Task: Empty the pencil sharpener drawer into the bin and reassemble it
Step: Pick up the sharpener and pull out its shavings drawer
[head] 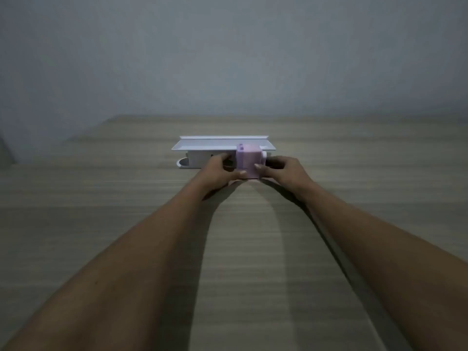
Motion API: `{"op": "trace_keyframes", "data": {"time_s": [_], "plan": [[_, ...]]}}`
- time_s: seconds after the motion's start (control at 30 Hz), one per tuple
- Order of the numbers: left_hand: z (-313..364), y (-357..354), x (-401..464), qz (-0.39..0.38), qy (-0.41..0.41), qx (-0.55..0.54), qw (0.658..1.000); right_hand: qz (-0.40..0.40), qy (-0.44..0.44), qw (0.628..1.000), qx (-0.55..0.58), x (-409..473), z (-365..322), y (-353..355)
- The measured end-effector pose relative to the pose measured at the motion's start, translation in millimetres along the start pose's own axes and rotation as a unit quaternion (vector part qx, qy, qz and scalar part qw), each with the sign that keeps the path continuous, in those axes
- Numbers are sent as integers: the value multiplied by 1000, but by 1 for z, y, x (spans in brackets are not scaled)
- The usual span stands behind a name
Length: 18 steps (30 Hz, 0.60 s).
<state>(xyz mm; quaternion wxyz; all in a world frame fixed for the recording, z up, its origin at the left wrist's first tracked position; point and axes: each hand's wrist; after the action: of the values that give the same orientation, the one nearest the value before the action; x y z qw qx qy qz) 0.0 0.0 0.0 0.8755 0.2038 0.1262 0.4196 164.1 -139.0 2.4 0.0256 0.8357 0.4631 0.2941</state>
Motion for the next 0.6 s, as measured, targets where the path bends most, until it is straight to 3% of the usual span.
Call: {"op": "trace_keyframes", "data": {"time_s": [0.27, 0.6], "plan": [[15, 6, -22, -34, 18, 6, 999, -51, -16, 996, 65, 4, -11, -2], [42, 28, -142, -50, -10, -11, 999, -73, 22, 995, 63, -86, -105, 15]]}}
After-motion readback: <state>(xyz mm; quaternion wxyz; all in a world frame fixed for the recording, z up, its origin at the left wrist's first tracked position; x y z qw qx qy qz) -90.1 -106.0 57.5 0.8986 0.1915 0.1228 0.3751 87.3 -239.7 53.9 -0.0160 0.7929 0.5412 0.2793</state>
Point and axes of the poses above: each hand's wrist, its own x-axis towards the middle knuckle, its own y-axis out of the back of the hand, z = x × y, and after that the axes turned 14 degrees about y, right-handed
